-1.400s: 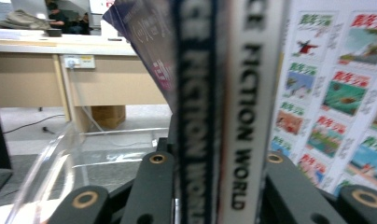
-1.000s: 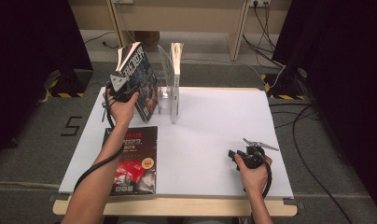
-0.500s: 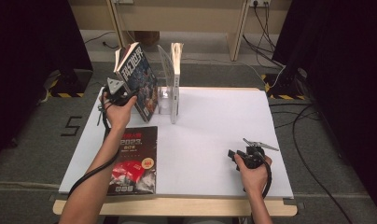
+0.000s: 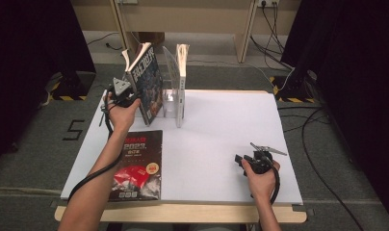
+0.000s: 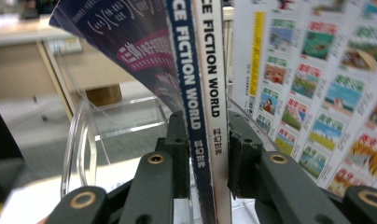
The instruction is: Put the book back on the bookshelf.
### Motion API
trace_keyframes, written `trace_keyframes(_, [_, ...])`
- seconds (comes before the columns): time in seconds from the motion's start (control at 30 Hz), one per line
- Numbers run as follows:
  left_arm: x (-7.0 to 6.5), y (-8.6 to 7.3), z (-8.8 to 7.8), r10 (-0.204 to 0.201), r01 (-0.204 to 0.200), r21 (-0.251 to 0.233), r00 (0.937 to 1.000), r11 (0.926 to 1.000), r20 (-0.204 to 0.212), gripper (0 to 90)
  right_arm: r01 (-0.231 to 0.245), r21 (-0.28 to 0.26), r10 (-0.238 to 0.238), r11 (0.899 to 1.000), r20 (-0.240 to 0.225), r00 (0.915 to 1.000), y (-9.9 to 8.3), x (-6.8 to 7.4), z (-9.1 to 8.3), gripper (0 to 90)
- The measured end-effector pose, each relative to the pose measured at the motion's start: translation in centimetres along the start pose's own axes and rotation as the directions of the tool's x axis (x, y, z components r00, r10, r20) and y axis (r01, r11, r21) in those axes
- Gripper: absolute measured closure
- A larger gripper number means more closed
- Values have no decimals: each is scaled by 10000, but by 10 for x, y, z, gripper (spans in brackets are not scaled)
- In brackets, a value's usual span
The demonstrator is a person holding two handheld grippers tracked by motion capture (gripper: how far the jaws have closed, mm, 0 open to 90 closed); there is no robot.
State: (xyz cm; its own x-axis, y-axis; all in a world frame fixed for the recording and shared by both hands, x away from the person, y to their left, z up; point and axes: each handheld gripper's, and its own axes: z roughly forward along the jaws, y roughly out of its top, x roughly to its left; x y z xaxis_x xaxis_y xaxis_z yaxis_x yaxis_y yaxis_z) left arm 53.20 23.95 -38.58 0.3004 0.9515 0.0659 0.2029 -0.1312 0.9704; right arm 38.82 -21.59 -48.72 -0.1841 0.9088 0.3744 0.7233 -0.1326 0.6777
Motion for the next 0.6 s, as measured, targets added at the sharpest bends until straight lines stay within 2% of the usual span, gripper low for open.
trace_keyframes(0.03, [0, 0, 0, 0, 0, 0, 10000, 10000, 0, 738, 0, 0, 0, 10000, 0, 10000, 0, 0, 0, 561])
trace_keyframes(0.07, [0, 0, 0, 167, -167, -28, 9998, 9999, 86, 738, -123, 14, 123, 9999, -19, 9999, 0, 0, 0, 561])
trace_keyframes(0.13, [-2, -1, 0, 587, -585, -101, 9981, 9982, 196, 738, -67, -19, 67, 10000, 21, 10000, 0, -1, -1, 561])
trace_keyframes(0.17, [-3, -2, -1, 870, -863, -207, 9956, 9961, 346, 738, -133, 35, 133, 9999, 21, 9999, 0, -2, -1, 561])
trace_keyframes(0.2, [-3, -2, -1, 870, -863, -207, 9956, 9961, 346, 738, -118, 40, 118, 9999, 26, 9999, 0, -2, -1, 561])
trace_keyframes(0.23, [-4, -5, -2, 637, -625, -307, 9973, 9976, 374, 739, 5, 29, -5, 10000, 70, 10000, 0, -3, -1, 561])
trace_keyframes(0.27, [-3, -6, -2, 569, -555, -438, 9979, 9975, 311, 738, -156, 33, 156, 9999, 25, 9999, -1, -2, 0, 561])
trace_keyframes(0.3, [-5, -8, -4, 375, -365, -407, 9990, 9985, 230, 734, -97, 17, 97, 10000, 29, 9999, 0, -2, 0, 561])
trace_keyframes(0.37, [-5, -9, -3, 446, -433, -494, 9987, 9978, 246, 732, -90, 12, 90, 10000, 19, 10000, 0, -1, 0, 561])
trace_keyframes(0.4, [-6, -9, -3, 357, -340, -517, 9988, 9981, 323, 732, -90, 12, 90, 10000, 19, 10000, 0, -1, 0, 561])
trace_keyframes(0.43, [-7, -11, -4, 32, -18, -378, 9994, 9993, 358, 707, -94, 8, 94, 10000, 24, 10000, 0, -1, 0, 561])
trace_keyframes(0.47, [-8, -12, -3, -9, 20, -343, 9995, 9994, 311, 707, -94, 8, 94, 10000, 24, 10000, 0, -1, 0, 561])
trace_keyframes(0.6, [-6, -17, -3, -670, 673, -404, 9977, 9969, 93, 701, -91, -8, 91, 10000, 14, 10000, -1, -1, -1, 561])
